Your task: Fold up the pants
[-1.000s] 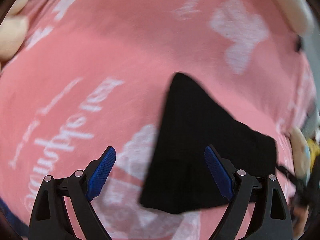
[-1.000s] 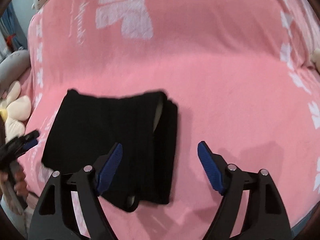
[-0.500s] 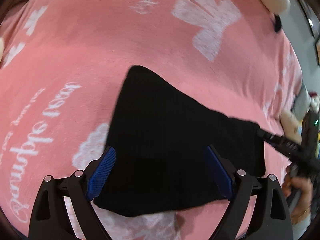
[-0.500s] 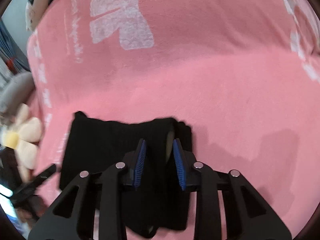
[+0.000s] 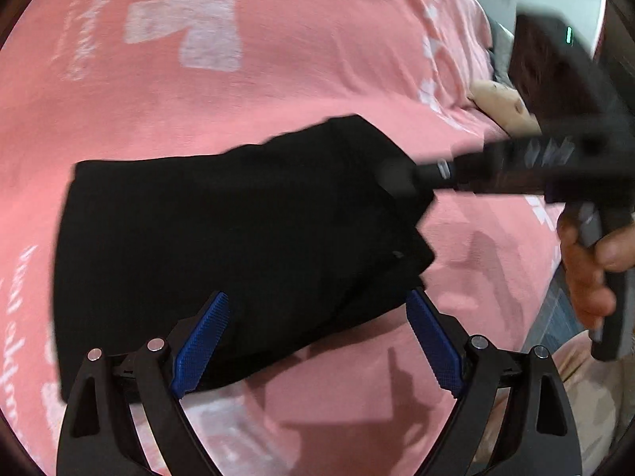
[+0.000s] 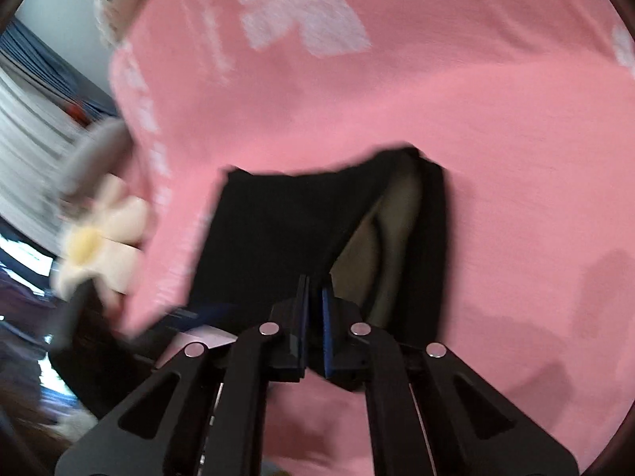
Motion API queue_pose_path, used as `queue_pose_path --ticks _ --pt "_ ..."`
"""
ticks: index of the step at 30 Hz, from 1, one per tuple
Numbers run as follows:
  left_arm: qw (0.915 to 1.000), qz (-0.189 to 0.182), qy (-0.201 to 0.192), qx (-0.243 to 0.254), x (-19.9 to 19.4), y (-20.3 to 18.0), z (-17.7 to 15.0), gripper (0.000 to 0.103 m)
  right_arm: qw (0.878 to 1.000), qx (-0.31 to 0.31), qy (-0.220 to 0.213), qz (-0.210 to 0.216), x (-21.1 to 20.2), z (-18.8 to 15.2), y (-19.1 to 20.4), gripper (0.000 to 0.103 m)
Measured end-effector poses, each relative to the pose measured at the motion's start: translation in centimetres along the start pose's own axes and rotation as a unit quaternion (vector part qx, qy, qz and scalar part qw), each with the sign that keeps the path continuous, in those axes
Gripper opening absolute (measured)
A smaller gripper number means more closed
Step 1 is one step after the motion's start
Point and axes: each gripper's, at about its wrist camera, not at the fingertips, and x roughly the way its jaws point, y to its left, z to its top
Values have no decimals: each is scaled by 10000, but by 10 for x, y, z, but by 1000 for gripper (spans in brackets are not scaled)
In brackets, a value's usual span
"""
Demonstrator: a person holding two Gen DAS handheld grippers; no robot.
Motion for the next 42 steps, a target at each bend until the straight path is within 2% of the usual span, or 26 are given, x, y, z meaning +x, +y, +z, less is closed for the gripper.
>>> queue_pose_path --ticks 2,3,4,5,6,7,9,11,13,17,20,25,27,28,29,32,34,35,36,39,42 --pt "9998 -138 -7 -166 11 1 9 88 9995 55 -38 304 2 4 3 4" --pt "9994 -198 -55 -293 16 4 13 84 9986 154 -19 499 6 6 4 4" --pt "9984 -312 -129 -462 23 10 19 76 9980 195 17 607 8 7 3 5" --pt "9973 -440 -154 -562 26 15 23 48 9969 212 140 747 14 9 3 5" --pt "9958 -543 -58 -733 33 24 29 17 9972 219 136 698 14 10 3 7" --pt "9942 -611 -19 -880 35 32 31 8 9980 236 71 577 12 11 1 8" --pt "9864 -852 -260 -1384 30 55 36 6 9987 215 -18 455 0 10 -4 10" --pt "9824 -857 -449 -1598 19 67 40 6 9999 -21 -125 -92 -13 5 -7 11" --pt "9789 -937 -656 -1694 3 74 42 6 9989 -148 63 -438 -7 0 -12 11" --pt "9749 -965 -853 -1817 -14 80 45 6 9945 -377 634 -743 27 -6 -12 11" --pt "9740 -969 -866 -1855 -17 80 45 6 9913 -431 910 -848 51 -5 -10 12" --pt "9752 -959 -762 -1845 -14 79 44 6 9921 -467 986 -615 68 -2 -4 12" --pt "9760 -945 -761 -1808 -17 79 41 6 9915 -478 1059 -589 77 -3 0 5" --pt "9764 -973 -746 -1779 -17 78 41 6 9917 -570 966 -635 76 -3 5 0" --pt "9769 -1000 -733 -1741 -17 76 40 6 9923 -646 835 -644 70 -2 10 0" --pt "9784 -1059 -698 -1631 -18 70 39 6 9960 -624 -145 -620 21 14 17 0" --pt "9797 -1073 -665 -1556 -17 65 38 6 9938 -648 -557 -716 -3 18 14 0" --pt "9803 -1068 -662 -1524 -17 64 37 6 9934 -680 -586 -709 -7 20 10 4" --pt "9809 -1046 -650 -1504 -16 62 36 6 9953 -602 -373 -659 -2 20 1 5" --pt "9795 -1019 -686 -1597 -15 64 37 6 9927 -607 388 -968 33 11 -10 5" --pt "9777 -1023 -733 -1682 -18 70 39 6 9889 -826 720 -1001 51 7 -8 10"
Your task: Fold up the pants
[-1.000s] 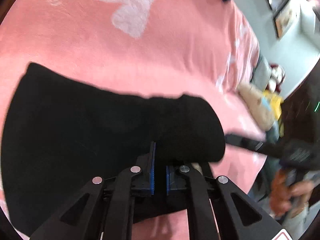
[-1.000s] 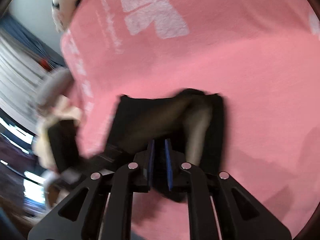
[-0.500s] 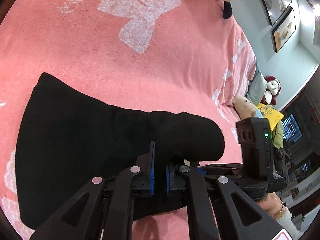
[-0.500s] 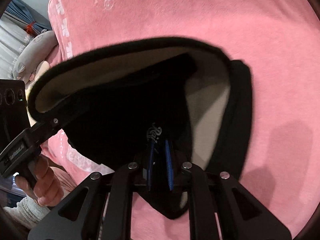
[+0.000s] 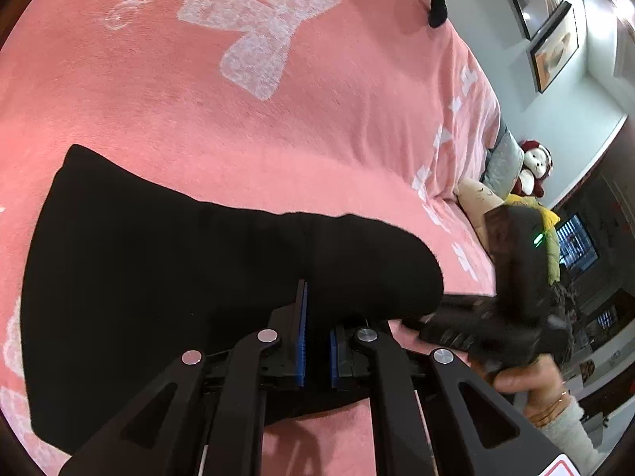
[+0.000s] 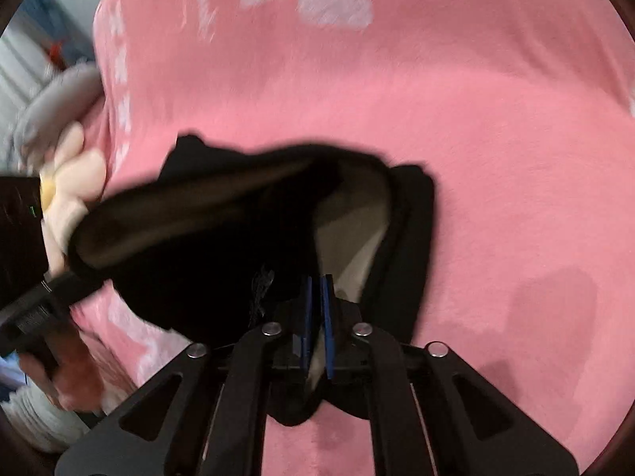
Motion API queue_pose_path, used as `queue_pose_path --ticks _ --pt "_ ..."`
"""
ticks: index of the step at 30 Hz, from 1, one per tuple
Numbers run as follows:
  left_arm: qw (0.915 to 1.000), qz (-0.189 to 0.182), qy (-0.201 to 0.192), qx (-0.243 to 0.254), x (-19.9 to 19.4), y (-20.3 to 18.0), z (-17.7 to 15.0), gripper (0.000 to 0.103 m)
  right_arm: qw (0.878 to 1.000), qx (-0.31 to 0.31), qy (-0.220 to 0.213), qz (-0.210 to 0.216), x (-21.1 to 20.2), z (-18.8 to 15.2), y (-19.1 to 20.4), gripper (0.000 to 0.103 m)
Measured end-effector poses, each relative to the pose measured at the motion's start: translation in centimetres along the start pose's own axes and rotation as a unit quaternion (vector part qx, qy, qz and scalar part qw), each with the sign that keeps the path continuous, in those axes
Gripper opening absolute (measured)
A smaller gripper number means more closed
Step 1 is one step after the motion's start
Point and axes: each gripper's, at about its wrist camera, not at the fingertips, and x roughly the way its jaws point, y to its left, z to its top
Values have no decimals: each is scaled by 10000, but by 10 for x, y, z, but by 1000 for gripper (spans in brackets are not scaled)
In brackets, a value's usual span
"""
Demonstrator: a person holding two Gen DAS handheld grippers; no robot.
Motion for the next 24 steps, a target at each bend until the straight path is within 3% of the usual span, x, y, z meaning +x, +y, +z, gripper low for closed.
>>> queue_pose_path --ticks 2,5,6,7,8,9,13,14,15,17,19,20,22,24 --pt "10000 0 -15 -29 -1 2 1 6 9999 -16 126 104 11 0 -1 37" --pt "10000 22 -12 -52 -1 4 0 6 9995 -4 67 309 15 0 2 48" --pt "10000 10 -11 -68 -2 5 0 6 9995 -6 77 300 18 0 4 48" --pt "10000 -7 6 -66 -2 5 0 6 9996 -64 62 253 21 -1 7 34" --pt "10000 6 10 -59 -2 5 -1 7 9997 -152 68 157 22 -1 11 11" --pt "10000 -5 3 -60 -3 5 -1 7 9996 -141 68 216 20 0 15 4" --pt "9995 -290 49 98 -5 -4 -6 8 9972 -77 -700 258 -26 5 14 3" --pt "9990 -391 107 205 -3 -10 -10 11 9957 -145 -915 51 -38 4 12 3" --pt "9979 -460 243 375 3 -17 -15 16 9956 -181 -895 -210 -35 3 6 4" --pt "9957 -313 580 657 21 -29 -29 21 9986 58 -174 -487 -3 -1 -18 8" --pt "9936 -171 892 669 36 -32 -43 23 9987 408 -178 -231 -3 -4 -32 8" --pt "9932 -247 977 589 36 -32 -45 23 9968 594 -433 -303 -23 -2 -35 14" --pt "9942 -577 851 308 17 -28 -39 33 9871 637 -1232 -805 -67 -6 -33 14" --pt "9984 -511 214 114 -18 -17 -26 74 9772 663 -1880 -733 -102 -16 -25 15"
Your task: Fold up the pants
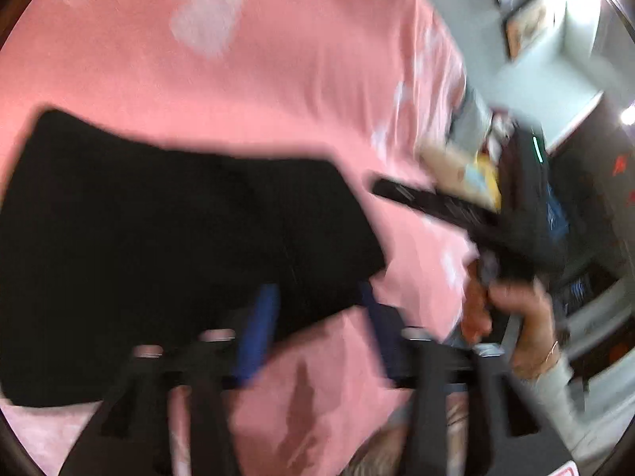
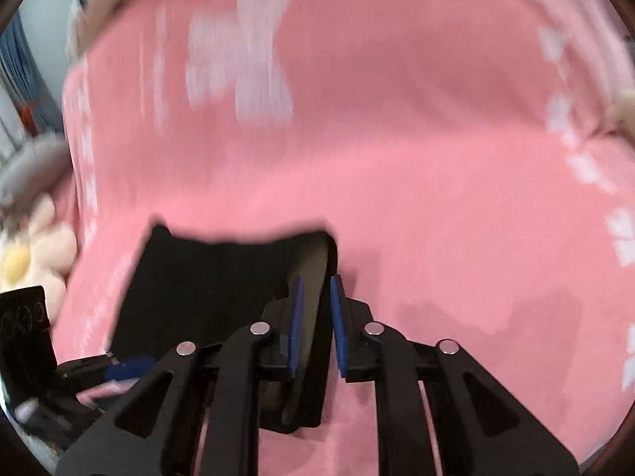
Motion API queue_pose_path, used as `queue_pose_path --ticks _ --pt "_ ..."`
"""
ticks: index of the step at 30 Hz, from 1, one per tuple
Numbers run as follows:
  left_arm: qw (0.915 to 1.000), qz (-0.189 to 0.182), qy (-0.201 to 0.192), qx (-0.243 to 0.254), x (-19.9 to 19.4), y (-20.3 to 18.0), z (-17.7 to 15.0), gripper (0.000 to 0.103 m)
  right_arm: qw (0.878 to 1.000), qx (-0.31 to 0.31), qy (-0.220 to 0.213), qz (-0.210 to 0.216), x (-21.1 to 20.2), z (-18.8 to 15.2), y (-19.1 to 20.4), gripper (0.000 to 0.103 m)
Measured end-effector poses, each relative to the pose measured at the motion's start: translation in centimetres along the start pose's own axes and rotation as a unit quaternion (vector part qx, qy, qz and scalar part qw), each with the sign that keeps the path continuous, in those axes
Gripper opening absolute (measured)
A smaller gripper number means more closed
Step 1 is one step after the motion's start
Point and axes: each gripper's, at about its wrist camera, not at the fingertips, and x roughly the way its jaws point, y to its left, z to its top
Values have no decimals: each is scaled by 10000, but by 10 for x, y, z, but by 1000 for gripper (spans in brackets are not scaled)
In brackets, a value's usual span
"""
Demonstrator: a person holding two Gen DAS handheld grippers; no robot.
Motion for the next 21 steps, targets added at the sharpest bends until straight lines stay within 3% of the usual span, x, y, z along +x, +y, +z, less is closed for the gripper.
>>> queue_pose_path --ticks 1,2,3,5,7,8,9,11,13,14,16,17,19,21 --pt "9992 199 -329 -86 -16 6 4 82 9994 12 -156 324 -11 -1 4 15" --pt "9969 405 -652 -171 -31 13 8 87 9954 -115 -150 939 -17 -3 16 15" --pt "9935 626 -917 -247 -44 22 12 87 9919 -244 -40 1243 -15 -7 27 15" --pt "9807 1378 -1228 -642 -64 53 22 87 9859 -631 571 1443 10 -19 51 14" --pt "9699 1772 -1256 -1102 -72 81 24 87 9828 -852 1288 1016 47 -30 52 9" --pt "9664 1862 -1251 -1252 -75 88 22 87 9810 -862 1648 560 66 -34 42 0" --pt "9614 2002 -1242 -1423 -78 96 21 87 9804 -604 1859 239 80 -34 23 0" --pt "9580 2125 -1206 -1503 -79 102 19 87 9867 166 1513 565 60 -19 5 5" --pt "9552 2438 -1130 -1239 -74 94 20 87 9935 -232 965 560 36 -11 18 4" --pt "9531 2633 -1110 -999 -69 86 20 87 9933 -388 991 461 38 -13 22 6" --pt "9475 2975 -1047 -522 -61 69 18 87 9861 -526 1571 -95 65 -25 18 3" --pt "9455 3096 -966 -301 -57 63 16 87 9852 -505 1627 -210 71 -30 17 4" --pt "9394 3349 -734 46 -47 56 13 87 9905 -413 1305 -96 50 -25 18 7" --pt "9287 3649 -609 232 -43 56 9 87 9940 -196 1063 -148 34 -25 14 24"
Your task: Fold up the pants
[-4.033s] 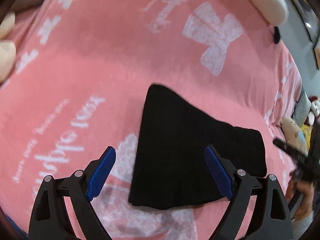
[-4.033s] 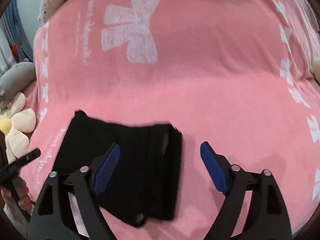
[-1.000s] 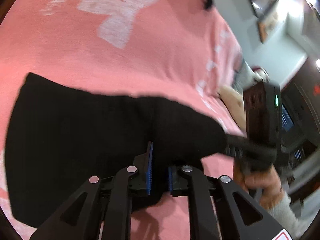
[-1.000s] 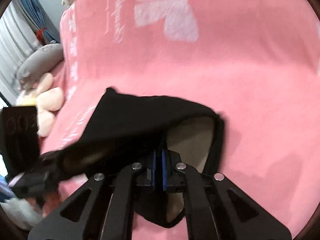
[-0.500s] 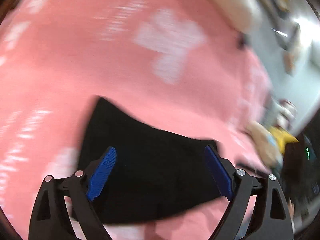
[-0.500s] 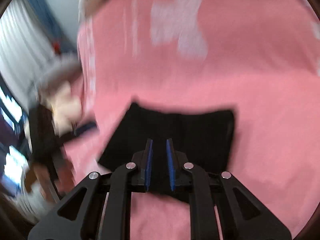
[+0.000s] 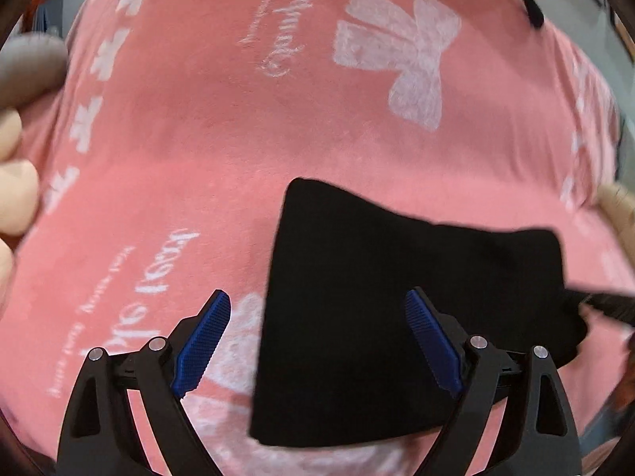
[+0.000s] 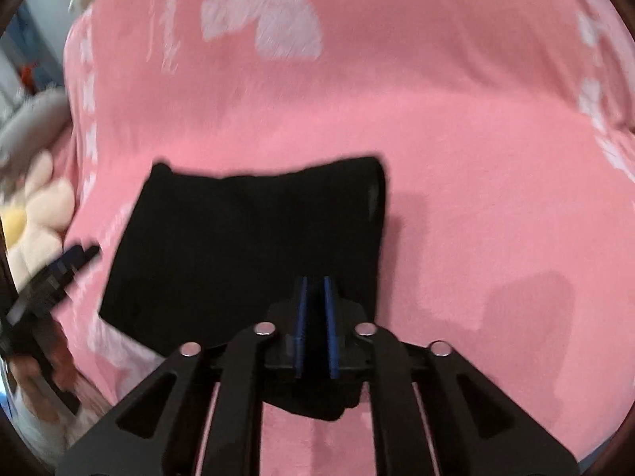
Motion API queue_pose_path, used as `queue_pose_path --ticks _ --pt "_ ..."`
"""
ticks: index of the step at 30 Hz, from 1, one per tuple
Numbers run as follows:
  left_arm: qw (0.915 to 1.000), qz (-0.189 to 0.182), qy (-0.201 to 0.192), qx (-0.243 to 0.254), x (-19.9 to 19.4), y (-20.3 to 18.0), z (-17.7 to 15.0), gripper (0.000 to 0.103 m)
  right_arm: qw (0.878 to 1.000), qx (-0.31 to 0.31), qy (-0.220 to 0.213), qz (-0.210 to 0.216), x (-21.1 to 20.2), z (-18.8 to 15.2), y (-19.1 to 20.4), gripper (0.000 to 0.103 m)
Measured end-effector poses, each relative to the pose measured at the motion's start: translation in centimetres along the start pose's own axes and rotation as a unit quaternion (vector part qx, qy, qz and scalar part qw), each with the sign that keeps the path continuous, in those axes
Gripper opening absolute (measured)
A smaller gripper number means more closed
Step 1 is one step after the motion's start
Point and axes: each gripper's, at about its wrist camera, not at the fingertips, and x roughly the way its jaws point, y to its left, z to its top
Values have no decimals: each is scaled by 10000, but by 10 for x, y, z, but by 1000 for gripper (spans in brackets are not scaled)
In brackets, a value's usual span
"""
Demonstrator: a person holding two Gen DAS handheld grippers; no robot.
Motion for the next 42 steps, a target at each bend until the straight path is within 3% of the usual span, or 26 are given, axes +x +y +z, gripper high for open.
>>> queue_pose_path --ticks 1,2,4,8,12,15,18,22,25,27,28,29,30,32,34,37,39,40,42 --pt "9999 112 34 57 2 0 -1 87 10000 69 -13 -9 -1 -4 5 51" --pt "9997 188 100 96 4 2 -3 87 9998 171 9 -118 -2 -10 3 67" --pt "9992 270 267 92 10 8 -8 87 9994 239 112 -240 5 -9 -1 69" --pt "9974 471 523 127 17 20 -16 87 9984 445 353 38 17 -20 4 79" --pt "9968 379 694 103 19 26 -24 87 9947 698 669 351 43 -27 6 84" --pt "9940 -243 1068 -71 27 30 -30 88 9866 1163 810 807 51 -33 -6 89" --pt "9738 -1410 1666 -637 41 35 -38 90 9811 1356 822 1108 52 -33 -8 95" --pt "9578 -1680 1971 -1243 67 43 -39 91 9759 1595 809 1248 58 -30 -10 96" --pt "9524 -1827 1901 -1527 76 44 -29 92 9753 1644 733 1279 63 -25 -10 95" --pt "9516 -1843 1865 -1604 81 42 -26 91 9782 1559 674 1193 64 -22 -8 81" --pt "9519 -1833 1810 -1662 83 41 -24 89 9810 1479 657 1069 64 -18 -5 66" --pt "9538 -1771 1753 -1678 82 41 -23 68 9812 1462 652 1079 63 -19 -5 51" --pt "9553 -1742 1735 -1643 81 40 -21 50 9794 1488 623 1213 61 -19 -6 44" --pt "9522 -1921 1671 -1689 76 42 -16 32 9793 1405 557 1344 53 -18 -5 34" --pt "9543 -1968 1519 -1657 56 43 -9 19 9785 1239 429 1591 36 -16 2 33" --pt "9516 -2153 1442 -1655 18 51 -10 17 9749 982 330 1972 8 -20 15 33" --pt "9547 -2085 1447 -1552 -4 57 -19 18 9729 785 501 2118 -2 -36 23 34" --pt "9596 -1973 1435 -1399 -12 60 -27 18 9743 727 601 2043 -2 -48 25 37" --pt "9633 -1781 1589 -1224 -12 65 -52 22 9778 627 994 1734 13 -71 30 52"
